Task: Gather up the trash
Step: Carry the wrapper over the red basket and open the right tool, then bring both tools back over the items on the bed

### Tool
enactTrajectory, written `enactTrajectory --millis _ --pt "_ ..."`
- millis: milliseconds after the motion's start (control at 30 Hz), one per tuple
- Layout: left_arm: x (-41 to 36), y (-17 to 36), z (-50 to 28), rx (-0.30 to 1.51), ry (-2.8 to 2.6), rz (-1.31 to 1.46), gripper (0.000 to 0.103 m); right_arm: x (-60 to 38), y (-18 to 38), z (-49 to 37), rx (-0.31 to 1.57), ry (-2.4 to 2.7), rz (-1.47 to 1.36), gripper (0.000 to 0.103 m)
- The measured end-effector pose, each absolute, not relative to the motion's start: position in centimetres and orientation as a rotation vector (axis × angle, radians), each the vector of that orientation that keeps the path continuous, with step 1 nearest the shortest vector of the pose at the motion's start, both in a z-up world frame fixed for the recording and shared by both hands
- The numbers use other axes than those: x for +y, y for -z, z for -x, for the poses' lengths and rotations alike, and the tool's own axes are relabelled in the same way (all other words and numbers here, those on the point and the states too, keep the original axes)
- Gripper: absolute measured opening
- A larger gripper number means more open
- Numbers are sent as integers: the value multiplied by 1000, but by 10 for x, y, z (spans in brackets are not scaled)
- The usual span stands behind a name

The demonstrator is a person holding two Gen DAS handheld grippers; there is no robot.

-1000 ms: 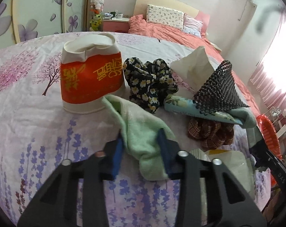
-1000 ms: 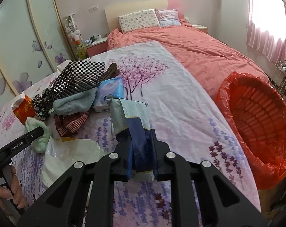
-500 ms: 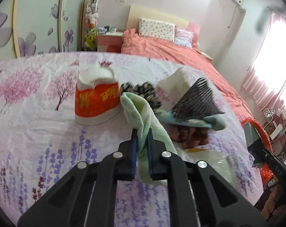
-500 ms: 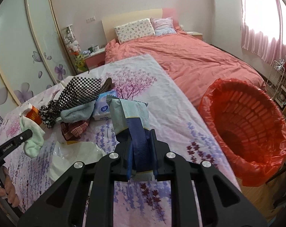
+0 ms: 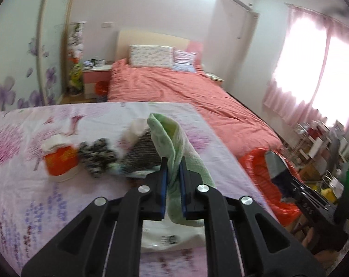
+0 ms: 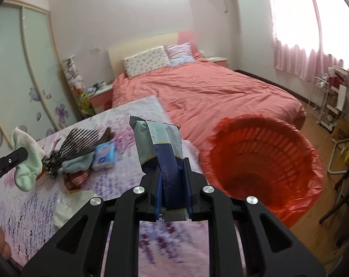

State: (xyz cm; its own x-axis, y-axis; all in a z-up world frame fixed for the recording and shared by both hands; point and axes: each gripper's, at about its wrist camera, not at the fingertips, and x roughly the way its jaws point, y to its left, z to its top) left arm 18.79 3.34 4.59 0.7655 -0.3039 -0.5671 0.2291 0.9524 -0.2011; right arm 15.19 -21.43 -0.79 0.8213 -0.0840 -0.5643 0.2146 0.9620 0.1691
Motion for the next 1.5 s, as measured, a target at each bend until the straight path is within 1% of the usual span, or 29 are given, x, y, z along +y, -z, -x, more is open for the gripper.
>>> enactTrajectory --millis 233,767,967,1133,1233,1267,1300,1333,1367,1433,1500 --pt "-40 -43 -195 649 422 59 11 -253 8 -145 547 255 -286 16" --pt "-189 4 -239 727 665 -9 11 -339 32 -146 525 394 -428 16" --pt "-227 23 -251 766 704 -35 11 -359 38 -150 520 404 -479 16" --pt "-244 41 -263 818 712 -38 11 -370 42 -153 521 396 -511 16" --pt "-250 49 -267 838 707 -43 16 -375 43 -153 528 386 -524 17" --pt "-250 50 -269 844 706 -44 21 -376 43 -152 527 384 -529 17" --pt "-250 50 -269 848 706 -43 24 -378 43 -152 531 384 -534 17" --pt "-249 51 -270 852 698 -45 30 -379 44 -152 537 381 -539 19" --pt "-248 52 -271 852 693 -47 33 -380 45 -152 543 379 -545 21" --pt "-245 53 -270 853 685 -51 34 -382 44 -152 548 379 -552 33" --pt "-239 52 -269 851 670 -53 37 -382 43 -151 549 382 -548 39"
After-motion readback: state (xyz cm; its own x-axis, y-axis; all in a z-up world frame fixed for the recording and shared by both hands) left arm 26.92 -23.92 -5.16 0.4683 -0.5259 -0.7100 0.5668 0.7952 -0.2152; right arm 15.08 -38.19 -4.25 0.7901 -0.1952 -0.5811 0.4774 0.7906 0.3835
